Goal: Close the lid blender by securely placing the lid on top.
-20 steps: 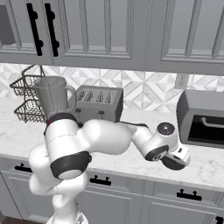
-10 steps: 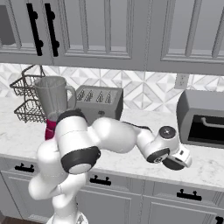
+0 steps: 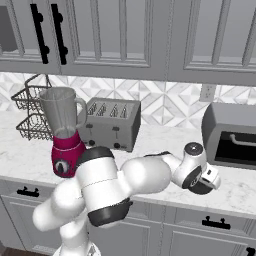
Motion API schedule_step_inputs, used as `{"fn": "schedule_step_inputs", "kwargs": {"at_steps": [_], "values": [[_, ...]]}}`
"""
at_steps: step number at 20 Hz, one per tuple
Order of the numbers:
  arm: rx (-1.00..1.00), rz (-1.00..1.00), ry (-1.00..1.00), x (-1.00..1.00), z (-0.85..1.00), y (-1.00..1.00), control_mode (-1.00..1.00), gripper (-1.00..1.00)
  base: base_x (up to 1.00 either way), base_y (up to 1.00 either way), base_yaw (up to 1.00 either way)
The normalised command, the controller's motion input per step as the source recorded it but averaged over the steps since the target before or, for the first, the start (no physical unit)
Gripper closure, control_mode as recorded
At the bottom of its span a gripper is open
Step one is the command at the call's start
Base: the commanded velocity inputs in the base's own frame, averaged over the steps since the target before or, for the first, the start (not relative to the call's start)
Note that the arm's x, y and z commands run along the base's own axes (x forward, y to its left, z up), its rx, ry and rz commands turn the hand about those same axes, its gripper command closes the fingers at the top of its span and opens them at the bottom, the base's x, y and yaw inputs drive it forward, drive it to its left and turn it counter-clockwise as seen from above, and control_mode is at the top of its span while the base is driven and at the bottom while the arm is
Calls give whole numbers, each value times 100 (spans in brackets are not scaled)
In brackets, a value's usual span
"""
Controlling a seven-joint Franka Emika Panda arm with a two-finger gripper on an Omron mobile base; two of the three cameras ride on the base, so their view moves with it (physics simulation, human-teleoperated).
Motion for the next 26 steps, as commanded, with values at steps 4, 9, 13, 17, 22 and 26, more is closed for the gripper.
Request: {"fn": "schedule_step_inputs", "kwargs": {"at_steps": [4,9,13,17,22,26], "values": [[0,0,0,9,-22,0,-100,-100,0,0,0],[0,0,0,0,-27,-3,-100,100,0,0,0],[0,0,0,5,-24,-7,-100,100,0,0,0],[0,0,0,4,-29,0,-100,100,0,0,0],[0,0,-2,0,-10,0,-100,100,0,0,0],[0,0,0,0,0,0,-100,100,0,0,0]]}}
